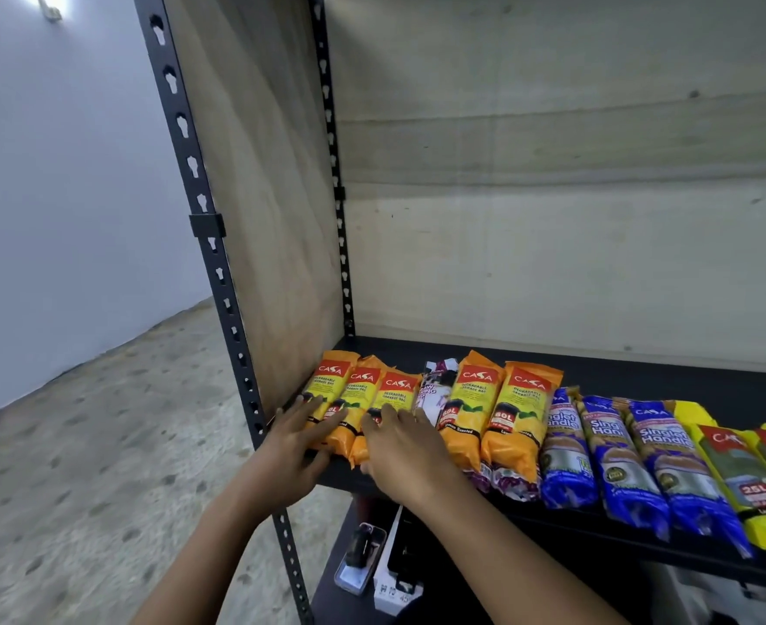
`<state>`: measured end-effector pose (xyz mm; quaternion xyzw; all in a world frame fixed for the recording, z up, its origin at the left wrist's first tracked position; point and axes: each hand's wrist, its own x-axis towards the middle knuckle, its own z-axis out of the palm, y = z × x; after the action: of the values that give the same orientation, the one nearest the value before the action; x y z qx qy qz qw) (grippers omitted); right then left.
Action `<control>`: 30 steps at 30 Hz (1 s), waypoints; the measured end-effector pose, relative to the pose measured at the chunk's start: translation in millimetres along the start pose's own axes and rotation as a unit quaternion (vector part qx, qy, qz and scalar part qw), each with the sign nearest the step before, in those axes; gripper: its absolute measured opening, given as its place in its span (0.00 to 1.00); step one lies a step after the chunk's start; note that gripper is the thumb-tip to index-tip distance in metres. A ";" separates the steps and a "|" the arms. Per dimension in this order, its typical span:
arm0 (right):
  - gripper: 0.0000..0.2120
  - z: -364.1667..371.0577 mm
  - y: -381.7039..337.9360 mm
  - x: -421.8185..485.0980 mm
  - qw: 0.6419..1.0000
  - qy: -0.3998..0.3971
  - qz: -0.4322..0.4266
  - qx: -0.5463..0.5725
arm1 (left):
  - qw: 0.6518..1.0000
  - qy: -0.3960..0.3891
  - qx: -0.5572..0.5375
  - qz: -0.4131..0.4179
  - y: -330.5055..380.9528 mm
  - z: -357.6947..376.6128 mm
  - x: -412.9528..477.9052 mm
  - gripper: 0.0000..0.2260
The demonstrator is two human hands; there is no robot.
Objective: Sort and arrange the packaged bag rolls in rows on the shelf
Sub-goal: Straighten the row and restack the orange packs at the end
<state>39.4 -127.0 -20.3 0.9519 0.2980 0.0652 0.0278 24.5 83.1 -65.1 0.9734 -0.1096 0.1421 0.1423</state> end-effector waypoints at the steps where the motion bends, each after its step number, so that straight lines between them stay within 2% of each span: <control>1: 0.29 0.4 0.5 -0.1 1.000 0.006 -0.003 0.004 | 1.000 0.011 0.001 0.008 -1.8 1.1 -0.6 0.24; 7: 0.25 1.7 -0.7 0.0 0.999 0.042 -0.005 0.018 | 0.999 0.036 -0.007 0.032 -5.7 1.0 -3.5 0.20; 12: 0.26 12.6 -5.8 3.1 0.998 0.058 0.014 -0.004 | 0.997 0.067 0.020 0.031 -0.2 10.7 -4.3 0.22; 21: 0.30 9.4 -3.5 0.7 0.999 0.045 0.002 -0.003 | 0.997 0.046 -0.002 0.060 -2.7 5.8 -5.9 0.26; 30: 0.30 15.6 -9.4 4.2 0.998 0.052 0.013 -0.040 | 0.997 0.070 0.004 0.042 3.8 5.7 -9.9 0.26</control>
<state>39.7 -117.1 -36.2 0.9493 0.2833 0.1266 0.0498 15.6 79.5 -72.4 0.9561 -0.1398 0.2160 0.1400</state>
